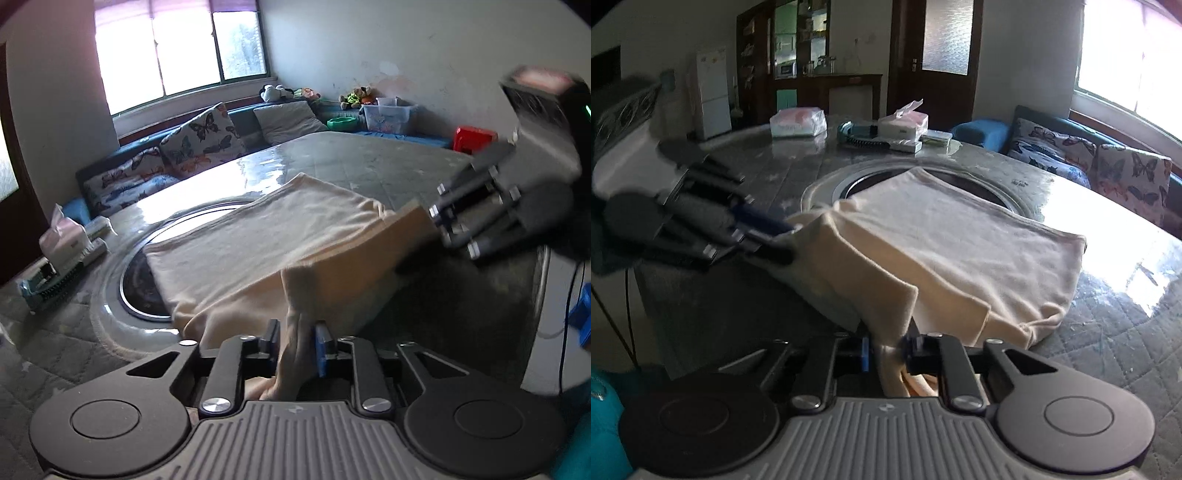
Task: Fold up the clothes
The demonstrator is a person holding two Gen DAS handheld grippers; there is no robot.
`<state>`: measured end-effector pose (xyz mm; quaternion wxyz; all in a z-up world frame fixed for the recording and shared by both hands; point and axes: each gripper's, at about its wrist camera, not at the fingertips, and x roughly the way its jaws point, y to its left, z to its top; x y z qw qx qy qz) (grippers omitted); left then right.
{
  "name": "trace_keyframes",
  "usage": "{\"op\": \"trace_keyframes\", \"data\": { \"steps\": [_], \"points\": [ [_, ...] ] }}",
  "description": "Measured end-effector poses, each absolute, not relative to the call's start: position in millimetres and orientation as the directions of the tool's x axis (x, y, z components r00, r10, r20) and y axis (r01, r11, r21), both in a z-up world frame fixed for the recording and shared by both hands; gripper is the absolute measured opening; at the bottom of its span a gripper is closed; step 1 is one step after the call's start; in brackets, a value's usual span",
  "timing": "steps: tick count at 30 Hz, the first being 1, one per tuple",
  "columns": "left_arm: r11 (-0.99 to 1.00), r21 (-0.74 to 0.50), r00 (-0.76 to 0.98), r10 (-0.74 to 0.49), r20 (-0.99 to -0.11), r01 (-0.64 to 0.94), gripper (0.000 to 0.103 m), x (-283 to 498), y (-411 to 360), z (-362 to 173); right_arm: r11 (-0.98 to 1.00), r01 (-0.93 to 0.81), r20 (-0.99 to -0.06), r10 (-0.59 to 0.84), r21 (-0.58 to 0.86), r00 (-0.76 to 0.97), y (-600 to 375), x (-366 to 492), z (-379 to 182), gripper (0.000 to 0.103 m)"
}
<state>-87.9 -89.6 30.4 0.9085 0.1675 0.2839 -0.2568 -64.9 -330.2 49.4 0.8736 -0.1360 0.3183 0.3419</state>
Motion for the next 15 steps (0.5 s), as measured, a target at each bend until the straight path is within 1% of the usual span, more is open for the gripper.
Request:
{"op": "trace_keyframes", "data": {
  "steps": [1, 2, 6, 9, 11, 12, 14, 15],
  "points": [
    [0.808, 0.178, 0.711, -0.362, -0.603, 0.562, 0.038, -92, -89, 29, 0.734, -0.679, -0.646, 0.513, -0.013, 0.566, -331, -63, 51, 0.013],
    [0.804, 0.202, 0.719, -0.349, -0.601, 0.559, 0.041, -97, -88, 27, 0.738, -0.675, -0.642, 0.515, -0.005, 0.568, -331, -61, 53, 0.013],
    [0.776, 0.286, 0.744, -0.323, -0.585, 0.562, 0.041, -113, -88, 21, 0.755, -0.655, -0.632, 0.518, 0.021, 0.577, -332, -60, 55, 0.011],
    [0.742, 0.38, 0.773, -0.283, -0.568, 0.552, 0.04, -120, -93, 12, 0.766, -0.642, -0.617, 0.517, 0.025, 0.593, -331, -63, 56, 0.011],
    [0.751, 0.379, 0.778, -0.274, -0.565, 0.54, 0.031, -118, -92, 10, 0.773, -0.634, -0.606, 0.515, 0.023, 0.606, -331, -66, 57, 0.01],
    [0.756, 0.378, 0.781, -0.27, -0.564, 0.534, 0.02, -117, -91, 9, 0.777, -0.629, -0.597, 0.516, 0.024, 0.614, -331, -68, 58, 0.01],
    [0.769, 0.364, 0.785, -0.274, -0.555, 0.526, 0.014, -117, -89, 11, 0.785, -0.619, -0.578, 0.517, 0.026, 0.632, -332, -72, 60, 0.01],
    [0.776, 0.357, 0.791, -0.28, -0.544, 0.52, 0.013, -118, -87, 14, 0.788, -0.616, -0.571, 0.516, 0.025, 0.638, -333, -74, 62, 0.009]
  ]
}}
